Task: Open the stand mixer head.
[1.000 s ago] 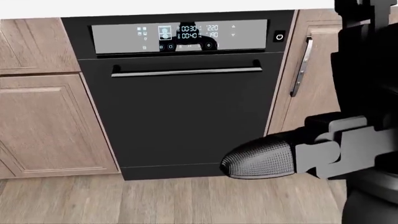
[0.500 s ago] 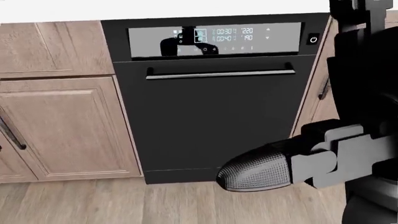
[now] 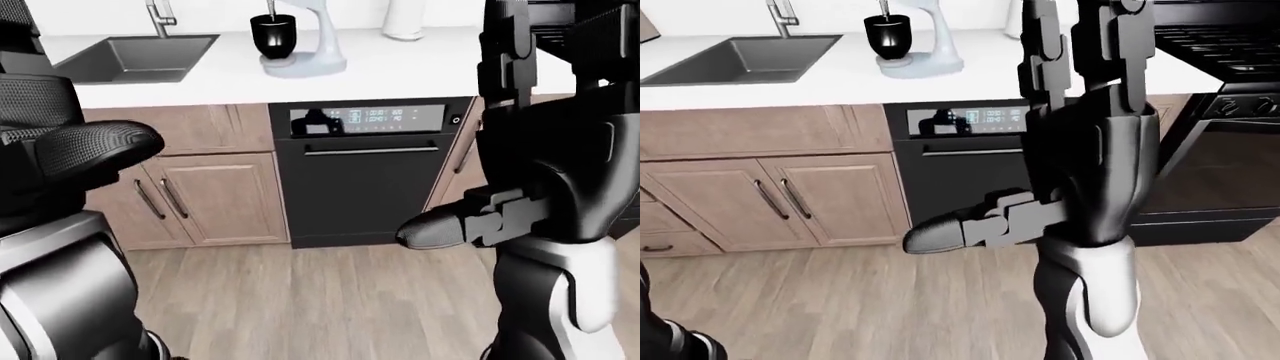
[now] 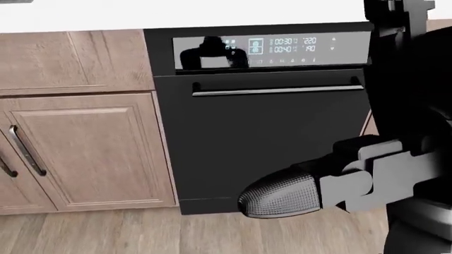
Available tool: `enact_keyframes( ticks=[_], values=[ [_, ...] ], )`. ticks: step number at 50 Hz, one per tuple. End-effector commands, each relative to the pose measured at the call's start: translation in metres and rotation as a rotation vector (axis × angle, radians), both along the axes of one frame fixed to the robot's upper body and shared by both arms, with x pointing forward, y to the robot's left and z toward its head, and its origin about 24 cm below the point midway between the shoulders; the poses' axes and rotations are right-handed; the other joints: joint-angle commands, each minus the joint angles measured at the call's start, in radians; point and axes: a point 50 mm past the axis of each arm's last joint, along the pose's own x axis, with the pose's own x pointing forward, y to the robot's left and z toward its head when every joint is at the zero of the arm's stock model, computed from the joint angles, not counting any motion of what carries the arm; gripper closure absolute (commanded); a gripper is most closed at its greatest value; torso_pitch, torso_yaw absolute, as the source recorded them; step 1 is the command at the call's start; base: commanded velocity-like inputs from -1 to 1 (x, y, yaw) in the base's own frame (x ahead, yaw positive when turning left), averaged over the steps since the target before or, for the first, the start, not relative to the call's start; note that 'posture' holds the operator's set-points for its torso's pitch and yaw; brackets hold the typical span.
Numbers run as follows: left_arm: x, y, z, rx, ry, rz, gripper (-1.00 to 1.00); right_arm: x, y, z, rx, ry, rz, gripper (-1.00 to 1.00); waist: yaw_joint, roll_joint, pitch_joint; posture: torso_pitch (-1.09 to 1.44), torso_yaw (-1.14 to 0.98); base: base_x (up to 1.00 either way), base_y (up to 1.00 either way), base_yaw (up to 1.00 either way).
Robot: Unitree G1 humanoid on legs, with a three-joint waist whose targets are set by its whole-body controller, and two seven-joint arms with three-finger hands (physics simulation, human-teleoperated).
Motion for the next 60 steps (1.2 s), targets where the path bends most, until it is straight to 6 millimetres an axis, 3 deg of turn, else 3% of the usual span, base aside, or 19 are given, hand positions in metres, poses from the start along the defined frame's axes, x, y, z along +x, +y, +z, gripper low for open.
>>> enact_keyframes(
  ticks=[1, 5, 7, 13, 18, 27, 28, 29, 33, 35, 39, 42, 43, 46, 48, 52, 53, 54, 60],
  values=[
    [-0.0065, -0.0007, 0.0026, 0.005, -0.042, -0.005, -1.00, -0.0044, -0.0002, 0.0039, 0.009, -0.037, 0.006, -1.00, -0.009, -0.062, -0.015, 0.00, 0.00, -0.13, 1.00, 0.00],
    [-0.0070, -0.0009, 0.0029, 0.004, -0.043, -0.005, -1.00, -0.0035, 0.0011, 0.0020, -0.011, -0.029, 0.009, -1.00, -0.011, 0.025, -0.005, 0.00, 0.00, 0.00, 0.12, 0.00],
    [-0.0072, -0.0007, 0.0032, 0.004, -0.044, -0.004, -1.00, -0.0039, 0.0017, 0.0022, -0.013, -0.029, 0.010, -1.00, -0.022, 0.107, 0.004, 0.00, 0.00, 0.00, 0.33, 0.00],
    [-0.0076, 0.0003, 0.0034, 0.003, -0.045, -0.001, -1.00, -0.0047, 0.0029, 0.0014, -0.021, -0.029, 0.015, -1.00, 0.011, -0.009, 0.015, 0.00, 0.00, -0.05, 0.72, 0.00],
    [-0.0083, 0.0003, 0.0035, 0.003, -0.046, 0.000, -1.00, -0.0063, 0.0041, 0.0014, -0.021, -0.033, 0.029, -1.00, 0.017, -0.030, -0.022, 0.00, 0.00, 0.00, 0.00, 0.00],
    [-0.0088, 0.0009, 0.0030, 0.004, -0.045, 0.005, -1.00, -0.0095, 0.0042, 0.0023, -0.023, -0.055, 0.034, -1.00, -0.007, 0.035, -0.039, 0.00, 0.00, 0.01, 0.00, 0.00],
    [-0.0086, 0.0009, 0.0032, 0.005, -0.046, 0.006, -1.00, -0.0098, 0.0041, 0.0027, -0.026, -0.062, 0.030, -1.00, -0.009, 0.041, -0.025, 0.00, 0.00, 1.00, 0.00, 0.00],
    [-0.0086, 0.0005, 0.0031, 0.006, -0.046, 0.005, -1.00, -0.0088, 0.0036, 0.0025, -0.028, -0.060, 0.023, -1.00, -0.010, 0.039, 0.045, 0.00, 0.00, 1.00, 0.00, 0.00],
    [-0.0079, -0.0002, 0.0020, 0.012, -0.047, 0.011, -1.00, -0.0063, 0.0039, -0.0004, -0.050, -0.049, 0.002, -1.00, -0.013, 0.031, 0.076, 0.00, 0.00, 0.73, 0.00, 0.00],
    [-0.0076, 0.0002, 0.0017, 0.010, -0.045, 0.012, -1.00, -0.0051, 0.0039, -0.0011, -0.046, -0.041, 0.000, -1.00, -0.013, 0.053, -0.014, 0.00, 0.00, 0.00, 0.00, 0.00],
    [-0.0079, 0.0010, 0.0019, 0.010, -0.046, 0.015, -1.00, -0.0053, 0.0039, -0.0007, -0.046, -0.048, -0.001, -1.00, 0.006, 0.005, -0.010, 0.00, 0.00, 0.00, 0.00, 0.00],
    [-0.0083, 0.0006, 0.0019, 0.009, -0.047, 0.014, -1.00, -0.0082, 0.0072, -0.0014, -0.067, -0.053, 0.026, -1.00, 0.005, 0.018, -0.033, 0.00, 0.00, 0.33, 0.00, 0.00],
    [-0.0084, 0.0005, 0.0019, 0.010, -0.047, 0.014, -1.00, -0.0085, 0.0077, -0.0016, -0.068, -0.052, 0.031, -1.00, 0.000, 0.031, 0.048, 0.00, 0.00, 1.00, 0.00, 0.00],
    [-0.0083, 0.0009, 0.0019, 0.009, -0.046, 0.015, -1.00, -0.0058, 0.0065, -0.0029, -0.075, -0.041, 0.009, -1.00, -0.013, 0.054, 0.076, 0.00, 0.00, 0.67, 0.00, 0.00],
    [-0.0086, 0.0005, 0.0022, 0.009, -0.048, 0.014, -1.00, -0.0052, 0.0069, -0.0039, -0.084, -0.036, -0.002, -1.00, -0.026, 0.068, -0.018, 0.00, 0.00, 0.00, 0.00, 0.00],
    [-0.0084, 0.0011, 0.0021, 0.009, -0.047, 0.015, -1.00, -0.0074, 0.0065, -0.0024, -0.069, -0.049, 0.016, -1.00, -0.023, 0.074, -0.037, 0.00, 0.00, 0.03, 0.00, 0.00],
    [-0.0084, 0.0014, 0.0022, 0.008, -0.047, 0.016, -1.00, -0.0065, 0.0067, -0.0029, -0.076, -0.043, 0.012, -1.00, -0.010, 0.064, -0.022, 0.00, 0.00, 1.00, 0.00, 0.00],
    [-0.0083, 0.0015, 0.0023, 0.008, -0.047, 0.016, -1.00, -0.0063, 0.0070, -0.0032, -0.079, -0.043, 0.012, -1.00, -0.015, 0.062, 0.048, 0.00, 0.00, 1.00, 0.00, 0.00],
    [-0.0077, 0.0018, 0.0021, 0.007, -0.047, 0.016, -1.00, -0.0051, 0.0073, -0.0042, -0.080, -0.035, 0.004, -1.00, -0.002, 0.021, -0.020, 0.00, 0.00, 0.29, 0.00, 0.00]
  ],
)
